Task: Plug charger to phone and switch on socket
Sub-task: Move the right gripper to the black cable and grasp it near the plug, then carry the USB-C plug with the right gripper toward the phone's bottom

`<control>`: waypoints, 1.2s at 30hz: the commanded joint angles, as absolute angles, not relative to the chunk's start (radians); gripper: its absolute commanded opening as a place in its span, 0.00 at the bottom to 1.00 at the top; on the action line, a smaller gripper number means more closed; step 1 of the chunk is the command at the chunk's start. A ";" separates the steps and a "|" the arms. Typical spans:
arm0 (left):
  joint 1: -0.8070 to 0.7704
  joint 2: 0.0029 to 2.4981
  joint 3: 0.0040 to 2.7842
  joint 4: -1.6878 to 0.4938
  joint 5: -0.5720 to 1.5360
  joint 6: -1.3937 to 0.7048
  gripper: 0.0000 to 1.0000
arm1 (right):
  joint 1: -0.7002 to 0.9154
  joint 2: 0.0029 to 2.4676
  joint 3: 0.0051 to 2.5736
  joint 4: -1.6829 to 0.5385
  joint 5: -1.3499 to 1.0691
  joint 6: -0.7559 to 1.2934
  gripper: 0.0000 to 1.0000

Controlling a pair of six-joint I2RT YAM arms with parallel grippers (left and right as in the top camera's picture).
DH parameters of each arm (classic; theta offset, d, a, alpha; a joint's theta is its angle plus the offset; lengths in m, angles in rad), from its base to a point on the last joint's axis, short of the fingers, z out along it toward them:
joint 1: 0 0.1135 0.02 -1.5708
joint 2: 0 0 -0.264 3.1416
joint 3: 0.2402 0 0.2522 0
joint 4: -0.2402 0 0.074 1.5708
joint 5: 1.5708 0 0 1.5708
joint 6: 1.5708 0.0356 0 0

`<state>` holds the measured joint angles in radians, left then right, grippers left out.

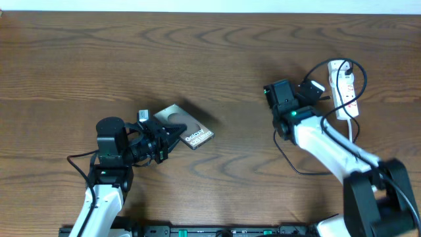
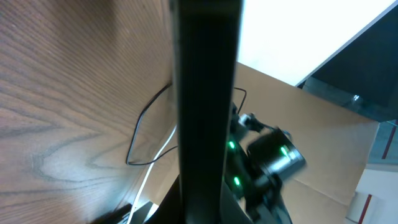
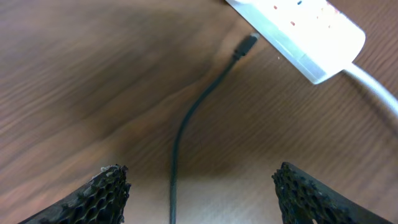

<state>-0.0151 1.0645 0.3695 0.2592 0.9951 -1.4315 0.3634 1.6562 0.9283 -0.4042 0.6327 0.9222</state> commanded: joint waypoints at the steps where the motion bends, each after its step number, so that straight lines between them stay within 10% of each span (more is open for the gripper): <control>1: -0.012 1.058 0.377 0.270 1.008 -1.411 0.07 | 0.327 1.738 0.937 -0.334 0.617 0.991 0.75; 13: -0.013 1.058 0.377 0.271 1.002 -1.411 0.08 | 0.255 1.948 0.937 -0.128 0.624 0.990 0.78; 23: -0.013 1.058 0.377 0.271 0.974 -1.411 0.07 | 0.257 2.014 0.937 -0.038 0.263 0.751 0.20; 36: -0.012 1.058 0.377 0.270 0.978 -1.410 0.07 | 0.427 1.925 0.937 -0.234 0.021 0.435 0.10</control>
